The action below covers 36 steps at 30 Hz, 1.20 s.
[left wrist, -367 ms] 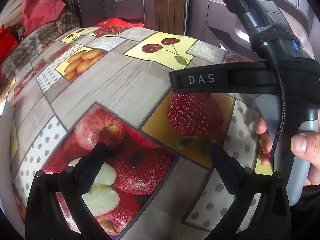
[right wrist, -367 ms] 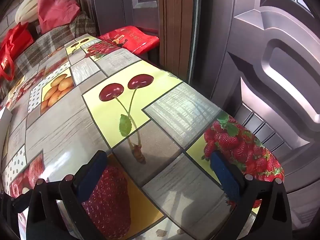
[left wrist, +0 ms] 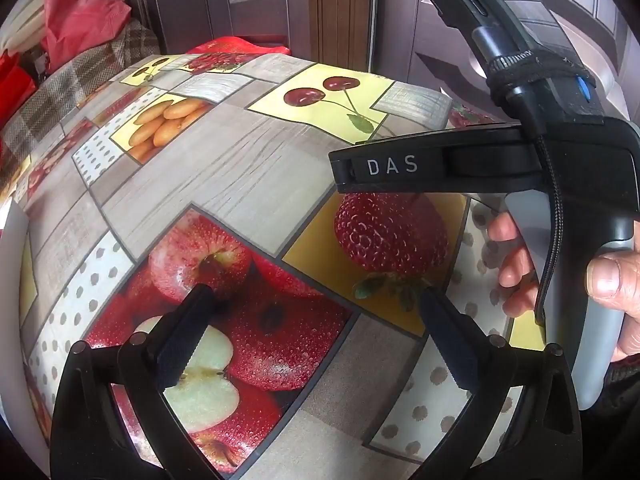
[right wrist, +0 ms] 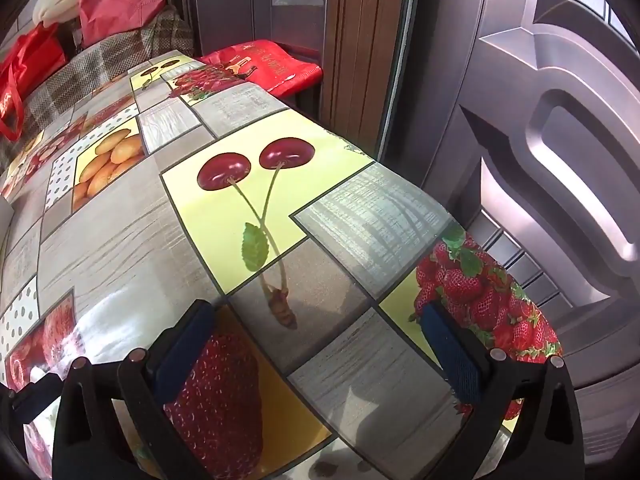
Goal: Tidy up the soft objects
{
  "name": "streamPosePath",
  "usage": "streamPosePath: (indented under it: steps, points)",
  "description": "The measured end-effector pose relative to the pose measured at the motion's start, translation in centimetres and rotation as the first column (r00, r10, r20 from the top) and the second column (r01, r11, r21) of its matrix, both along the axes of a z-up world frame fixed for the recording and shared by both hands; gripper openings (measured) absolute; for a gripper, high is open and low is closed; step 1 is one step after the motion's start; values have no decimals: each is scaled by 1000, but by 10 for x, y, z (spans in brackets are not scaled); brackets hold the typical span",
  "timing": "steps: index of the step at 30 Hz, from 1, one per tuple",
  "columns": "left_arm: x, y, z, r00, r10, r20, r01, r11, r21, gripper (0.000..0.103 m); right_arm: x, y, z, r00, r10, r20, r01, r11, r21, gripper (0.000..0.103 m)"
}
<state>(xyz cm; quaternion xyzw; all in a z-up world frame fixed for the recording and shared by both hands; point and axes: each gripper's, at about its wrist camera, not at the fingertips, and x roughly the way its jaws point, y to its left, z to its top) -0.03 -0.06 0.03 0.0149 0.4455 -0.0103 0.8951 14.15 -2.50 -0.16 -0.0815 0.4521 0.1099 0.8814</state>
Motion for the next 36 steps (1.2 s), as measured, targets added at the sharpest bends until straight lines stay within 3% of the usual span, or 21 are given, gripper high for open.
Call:
streamPosePath:
  steps: [26, 29, 36]
  points:
    - [0, 0, 0, 1000, 0, 0, 0, 1000, -2, 102, -48, -62, 17, 1000, -2, 10, 2, 1000, 31, 103]
    - [0, 0, 0, 1000, 0, 0, 0, 1000, -2, 102, -36, -50, -1, 1000, 6, 12, -7, 999, 34, 103]
    - [0, 0, 0, 1000, 0, 0, 0, 1000, -2, 102, -33, -48, -1, 1000, 10, 11, -11, 999, 32, 103]
